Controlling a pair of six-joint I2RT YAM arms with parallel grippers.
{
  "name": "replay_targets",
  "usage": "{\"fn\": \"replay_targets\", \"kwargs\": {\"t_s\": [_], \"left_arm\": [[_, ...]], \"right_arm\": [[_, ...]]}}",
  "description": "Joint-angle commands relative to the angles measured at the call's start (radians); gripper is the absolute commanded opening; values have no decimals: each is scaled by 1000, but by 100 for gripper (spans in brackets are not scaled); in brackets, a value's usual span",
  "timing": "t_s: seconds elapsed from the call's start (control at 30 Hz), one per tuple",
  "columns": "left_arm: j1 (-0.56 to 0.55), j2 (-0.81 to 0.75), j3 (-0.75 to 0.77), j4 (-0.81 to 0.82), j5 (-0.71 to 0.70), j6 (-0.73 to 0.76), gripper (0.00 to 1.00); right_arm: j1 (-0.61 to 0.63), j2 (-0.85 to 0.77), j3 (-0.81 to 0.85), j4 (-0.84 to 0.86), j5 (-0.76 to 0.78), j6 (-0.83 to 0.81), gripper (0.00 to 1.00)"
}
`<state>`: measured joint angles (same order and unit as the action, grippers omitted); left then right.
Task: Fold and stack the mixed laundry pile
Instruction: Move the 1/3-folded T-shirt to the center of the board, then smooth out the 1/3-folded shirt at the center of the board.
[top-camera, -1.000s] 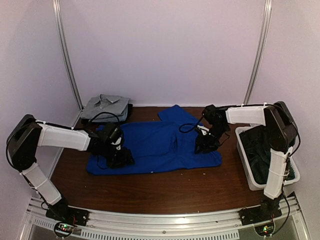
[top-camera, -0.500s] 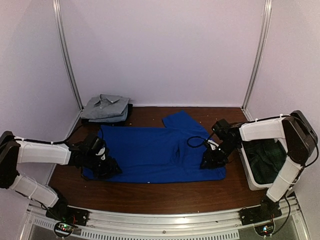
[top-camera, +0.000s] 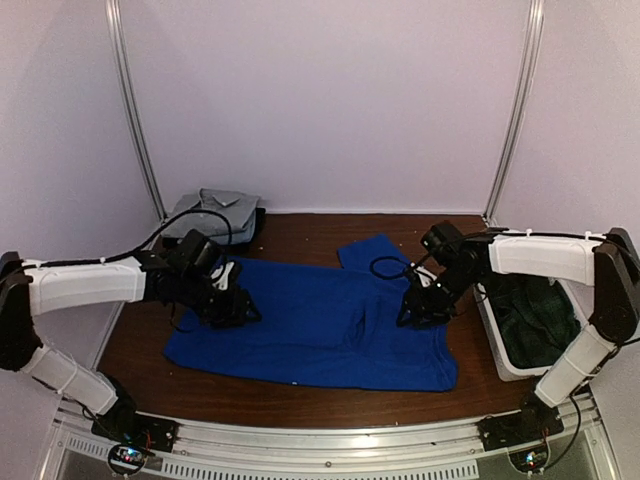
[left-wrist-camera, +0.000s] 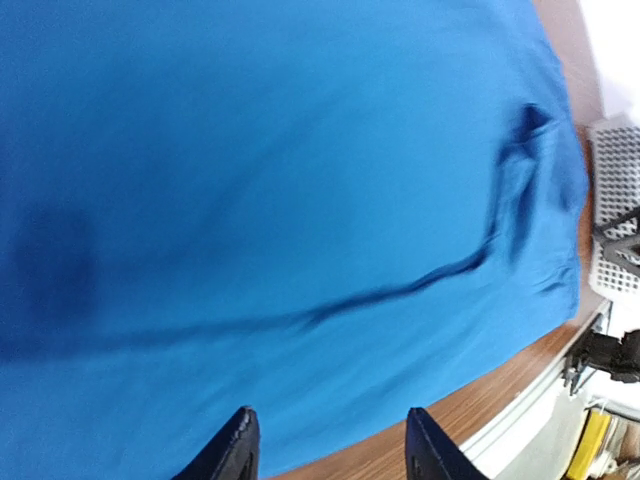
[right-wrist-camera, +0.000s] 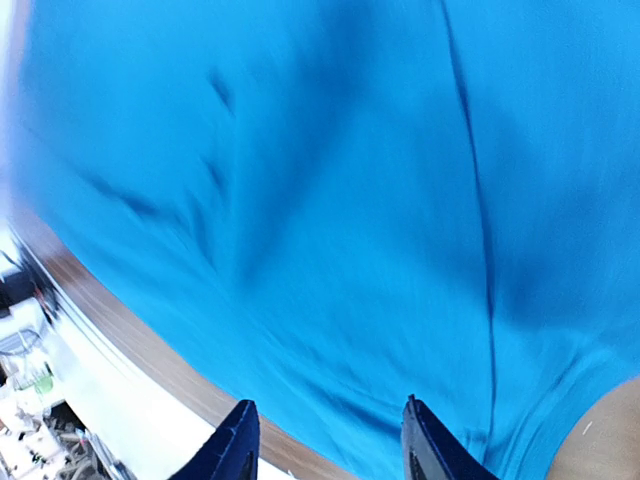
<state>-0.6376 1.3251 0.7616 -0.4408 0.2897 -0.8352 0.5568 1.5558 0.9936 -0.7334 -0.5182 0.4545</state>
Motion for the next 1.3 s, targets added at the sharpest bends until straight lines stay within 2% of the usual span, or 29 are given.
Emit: {"fn": "replay_targets", "kwargs": {"t_s": [0.0,0.2,0.43,0.53,0.67,0.83,1.0,1.13,1.27], "left_arm": [[-78,241,259,162,79,168,49],[-168,571,574,256,167,189,42],[-211,792,764,310,206,152,40],[-215,836,784,293,172,143,40],[-215,870,813,227,110,162,40],[-214,919,849,196,125,188,40],[-215,937,855,232,172,185,39],[-214,953,869,231,178,182,33],[-214,956,866,238,178,175,21]], "right_arm": [[-53,80,128,29,25,-31,49],[-117,209,228,93,-15,-58,46],[-129,303,275,134,-79,-51,40],[-128,307,267,154,-97,-27,33],[-127,306,252,179,-121,-10,29],[-127,325,229,198,-131,-8,28],[-123,335,218,223,-152,2,27],[-120,363,211,231,-154,1,27],[-118,374,189,237,-146,3,27]]}}
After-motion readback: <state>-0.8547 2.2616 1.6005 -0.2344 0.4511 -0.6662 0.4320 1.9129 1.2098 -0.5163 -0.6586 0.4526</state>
